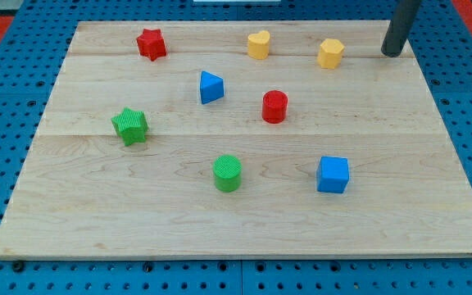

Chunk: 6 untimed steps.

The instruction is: Push yellow hexagon closer to yellow star

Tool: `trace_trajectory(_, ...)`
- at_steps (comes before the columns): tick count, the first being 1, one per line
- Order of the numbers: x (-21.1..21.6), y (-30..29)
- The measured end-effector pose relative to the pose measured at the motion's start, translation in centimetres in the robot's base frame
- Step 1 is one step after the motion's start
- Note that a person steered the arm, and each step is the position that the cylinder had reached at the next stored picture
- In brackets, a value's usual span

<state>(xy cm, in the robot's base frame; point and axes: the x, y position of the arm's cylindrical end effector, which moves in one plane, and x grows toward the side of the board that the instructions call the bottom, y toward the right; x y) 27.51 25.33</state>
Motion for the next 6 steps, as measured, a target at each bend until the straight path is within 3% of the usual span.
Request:
trace_trajectory(1,0.0,-0.4)
trace_trajectory(2,4.8,-0.1)
trace_trajectory(3,6.1,-5.1)
trace_trajectory(4,3.1,-7.5)
trace_trajectory(5,2.0,-1.9)
trace_trajectory(6,-1.5,-11.1)
